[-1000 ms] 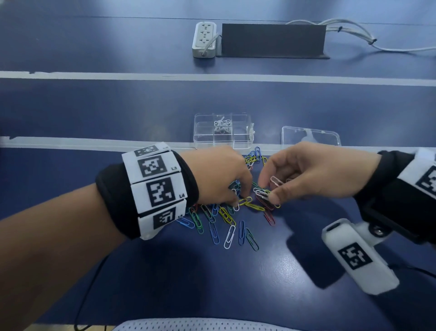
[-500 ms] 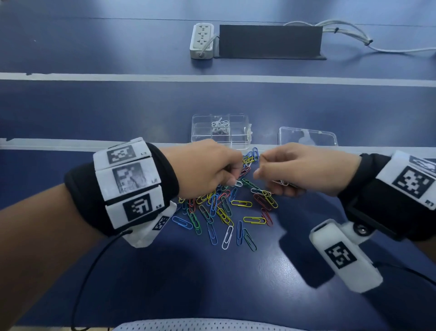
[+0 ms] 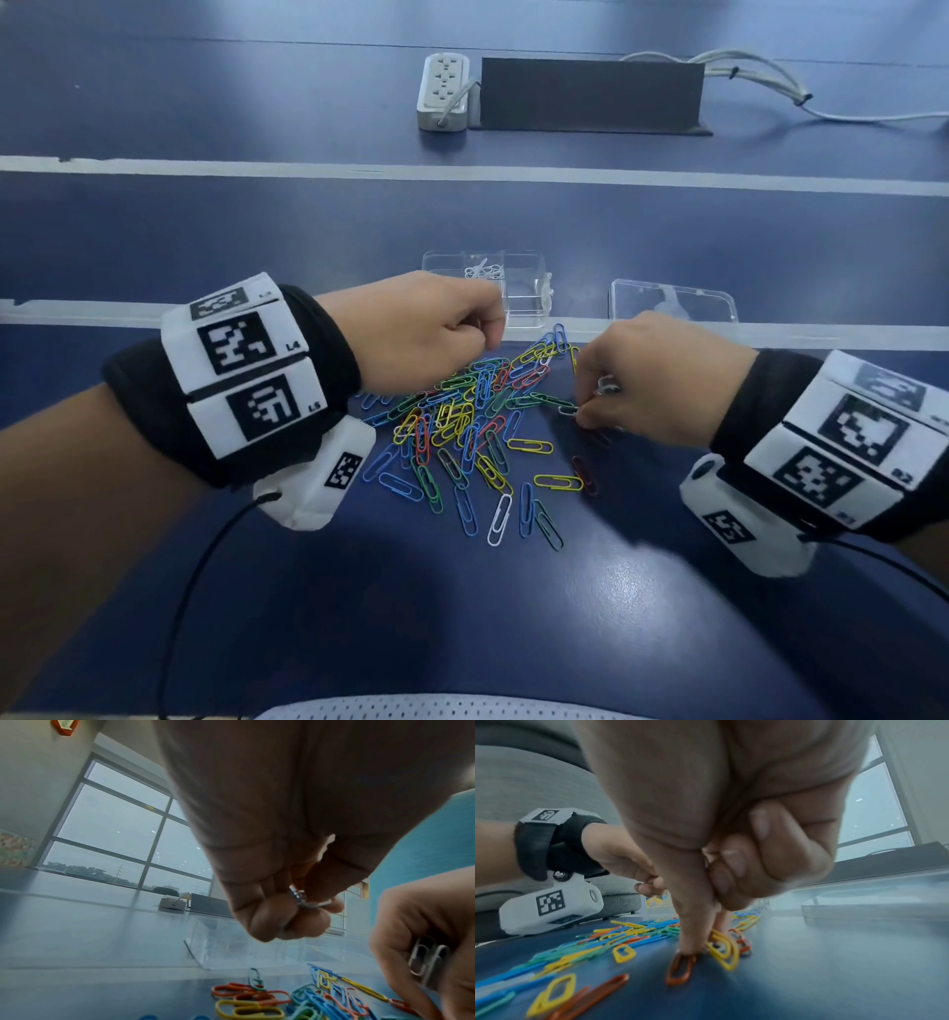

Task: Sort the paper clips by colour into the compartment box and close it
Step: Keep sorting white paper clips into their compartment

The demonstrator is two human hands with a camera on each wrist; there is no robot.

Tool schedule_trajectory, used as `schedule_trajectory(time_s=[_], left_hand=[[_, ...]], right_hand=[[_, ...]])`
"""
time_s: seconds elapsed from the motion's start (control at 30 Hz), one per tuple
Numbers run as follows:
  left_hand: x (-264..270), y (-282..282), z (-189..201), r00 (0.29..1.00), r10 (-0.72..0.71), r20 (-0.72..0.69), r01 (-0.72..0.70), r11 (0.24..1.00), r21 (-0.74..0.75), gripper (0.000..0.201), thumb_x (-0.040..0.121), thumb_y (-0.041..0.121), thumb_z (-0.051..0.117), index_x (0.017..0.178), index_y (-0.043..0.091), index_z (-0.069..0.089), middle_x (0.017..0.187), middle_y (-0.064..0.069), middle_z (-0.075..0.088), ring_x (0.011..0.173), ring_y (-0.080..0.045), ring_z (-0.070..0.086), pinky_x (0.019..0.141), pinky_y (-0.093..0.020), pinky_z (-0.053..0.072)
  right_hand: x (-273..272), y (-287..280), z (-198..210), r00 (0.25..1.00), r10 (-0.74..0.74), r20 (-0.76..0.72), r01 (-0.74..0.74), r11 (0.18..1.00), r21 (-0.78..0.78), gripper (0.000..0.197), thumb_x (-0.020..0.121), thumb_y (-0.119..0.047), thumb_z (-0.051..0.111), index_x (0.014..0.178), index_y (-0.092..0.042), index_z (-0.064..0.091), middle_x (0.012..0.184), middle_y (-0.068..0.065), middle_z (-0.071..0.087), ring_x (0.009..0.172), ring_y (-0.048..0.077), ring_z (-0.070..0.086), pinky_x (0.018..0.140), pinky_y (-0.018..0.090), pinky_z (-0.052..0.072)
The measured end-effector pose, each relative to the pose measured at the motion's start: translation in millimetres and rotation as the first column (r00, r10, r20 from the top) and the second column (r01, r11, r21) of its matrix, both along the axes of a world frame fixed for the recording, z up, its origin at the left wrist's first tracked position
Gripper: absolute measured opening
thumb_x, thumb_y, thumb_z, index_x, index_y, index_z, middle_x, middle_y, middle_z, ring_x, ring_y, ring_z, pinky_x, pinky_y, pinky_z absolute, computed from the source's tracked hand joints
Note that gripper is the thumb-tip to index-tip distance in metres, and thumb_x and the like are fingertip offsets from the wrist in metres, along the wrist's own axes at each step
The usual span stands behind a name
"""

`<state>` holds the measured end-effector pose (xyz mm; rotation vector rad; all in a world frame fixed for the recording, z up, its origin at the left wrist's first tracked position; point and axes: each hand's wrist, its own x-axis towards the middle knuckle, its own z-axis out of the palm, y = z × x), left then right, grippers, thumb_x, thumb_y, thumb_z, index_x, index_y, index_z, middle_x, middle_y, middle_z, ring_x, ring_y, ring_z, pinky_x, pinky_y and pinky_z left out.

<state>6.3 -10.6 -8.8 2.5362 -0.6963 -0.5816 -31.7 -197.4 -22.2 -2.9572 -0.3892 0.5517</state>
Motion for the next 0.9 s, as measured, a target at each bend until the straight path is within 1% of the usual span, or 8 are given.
schedule_trajectory(time_s=[0.17,0.27,0.4,0.5,0.63,0.7,0.83,0.9], left_hand=[[-1,1,3,1.0,0.0,-0.021,0.001,0.997,0.073,0.017,0.088,0.016,0.039,0.074,0.022,0.047,0.056,0.006,0.045,0.046,0.0,0.044,0.046,-0.01,0.033],[-4,-2,4,1.0,-0.018,-0.002,0.018,0.993,0.117,0.011,0.088,0.024,0.044,0.079,0.023,0.05,0.061,0.006,0.047,0.055,-0.005,0.042,0.054,-0.019,0.033],[-1,-5,4,0.999,-0.03,0.021,0.027,0.993,0.119,0.005,0.086,0.023,0.048,0.087,0.023,0.053,0.062,0.007,0.049,0.057,-0.004,0.045,0.055,-0.019,0.035],[9,-6,6,0.999,0.021,0.038,-0.024,0.997,0.077,0.011,0.086,0.018,0.045,0.094,0.023,0.05,0.067,0.007,0.052,0.06,-0.007,0.049,0.057,-0.023,0.037],[28,-9,8,0.987,0.082,0.136,-0.087,0.996,0.031,0.022,0.092,0.011,0.038,0.11,0.018,0.049,0.076,0.003,0.053,0.07,-0.019,0.049,0.068,-0.027,0.036],[40,-12,8,0.975,0.105,0.196,-0.115,0.992,0.043,0.023,0.094,0.012,0.04,0.111,0.018,0.054,0.079,0.004,0.05,0.079,-0.019,0.046,0.073,-0.024,0.033],[58,-20,4,0.964,0.111,0.242,-0.131,0.989,0.069,0.025,0.091,0.011,0.048,0.11,0.018,0.062,0.106,-0.003,0.064,0.097,-0.019,0.054,0.082,-0.024,0.037],[62,-23,3,0.956,0.158,0.248,-0.172,0.985,0.033,0.029,0.089,0.008,0.051,0.114,0.018,0.06,0.102,-0.002,0.065,0.099,-0.02,0.057,0.082,-0.024,0.039]], right_hand=[[-2,0,0,0.997,0.007,-0.073,-0.009,1.0,-0.024,0.024,0.077,-0.03,0.058,0.078,-0.011,0.071,0.082,0.012,0.07,0.084,0.028,0.063,0.077,0.036,0.054],[2,-2,3,0.988,-0.059,-0.14,0.063,0.998,0.021,0.024,0.081,-0.031,0.052,0.076,-0.013,0.068,0.075,0.005,0.067,0.077,0.023,0.057,0.077,0.032,0.05],[14,-5,7,0.942,-0.188,-0.277,0.232,0.963,0.137,0.028,0.092,-0.029,0.04,0.071,-0.014,0.051,0.06,-0.004,0.047,0.061,0.016,0.045,0.057,0.025,0.038],[23,-5,8,0.868,-0.261,-0.422,0.404,0.866,0.294,0.023,0.082,-0.025,0.038,0.061,-0.016,0.042,0.047,-0.003,0.042,0.039,0.015,0.033,0.038,0.018,0.028],[46,2,12,0.849,-0.337,-0.407,0.508,0.729,0.458,0.022,0.082,-0.019,0.038,0.06,-0.018,0.038,0.049,0.003,0.039,0.038,0.015,0.024,0.04,0.012,0.02],[59,9,15,0.874,-0.319,-0.365,0.474,0.721,0.506,0.028,0.088,-0.019,0.042,0.06,-0.017,0.042,0.052,0.004,0.04,0.042,0.016,0.028,0.04,0.015,0.023],[76,25,22,0.914,-0.284,-0.289,0.396,0.775,0.492,0.028,0.091,-0.017,0.051,0.064,-0.009,0.056,0.057,0.007,0.054,0.044,0.018,0.046,0.038,0.018,0.043],[83,31,25,0.913,-0.308,-0.266,0.403,0.772,0.491,0.025,0.088,-0.017,0.057,0.064,-0.009,0.06,0.058,0.004,0.06,0.041,0.013,0.054,0.041,0.016,0.05]])
